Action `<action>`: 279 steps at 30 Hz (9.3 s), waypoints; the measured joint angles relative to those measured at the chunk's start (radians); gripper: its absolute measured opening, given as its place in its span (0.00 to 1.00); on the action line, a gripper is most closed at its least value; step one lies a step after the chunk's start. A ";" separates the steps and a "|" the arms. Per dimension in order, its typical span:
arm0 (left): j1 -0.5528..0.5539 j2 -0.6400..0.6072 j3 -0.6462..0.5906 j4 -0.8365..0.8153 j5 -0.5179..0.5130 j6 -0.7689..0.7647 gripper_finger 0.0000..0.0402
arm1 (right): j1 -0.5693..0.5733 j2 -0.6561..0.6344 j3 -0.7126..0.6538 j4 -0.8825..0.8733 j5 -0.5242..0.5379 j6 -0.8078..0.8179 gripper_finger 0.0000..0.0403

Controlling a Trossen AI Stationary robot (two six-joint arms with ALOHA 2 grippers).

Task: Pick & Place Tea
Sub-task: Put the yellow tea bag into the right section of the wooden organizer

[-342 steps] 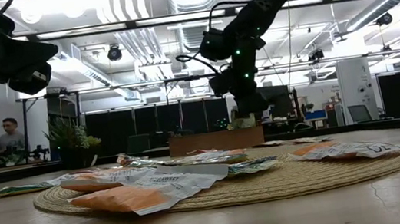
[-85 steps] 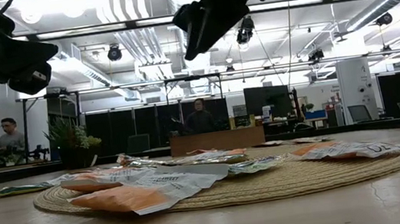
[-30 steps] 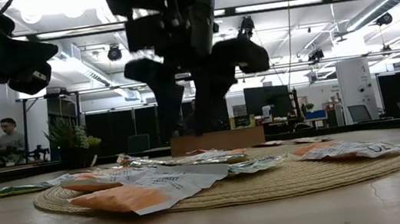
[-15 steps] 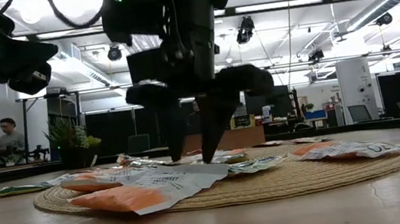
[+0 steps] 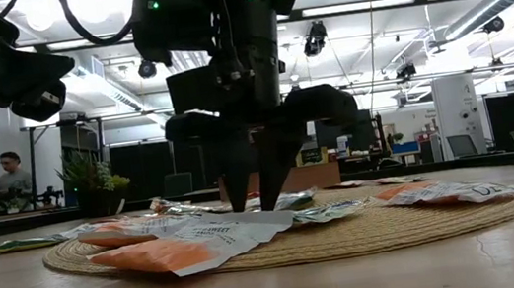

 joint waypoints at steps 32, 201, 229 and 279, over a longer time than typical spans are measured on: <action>0.000 0.000 0.000 0.000 0.000 0.000 0.00 | -0.008 0.002 0.046 -0.003 0.014 0.077 0.04; 0.000 0.000 0.000 0.000 0.000 0.000 0.00 | -0.015 -0.306 -0.442 0.218 -0.075 1.190 0.74; 0.000 0.000 0.000 0.000 0.000 0.000 0.00 | -0.020 -0.305 -0.432 0.219 -0.105 1.093 0.73; 0.000 0.000 0.000 0.000 0.000 0.000 0.00 | -0.034 -0.321 -0.541 0.309 -0.069 1.078 0.06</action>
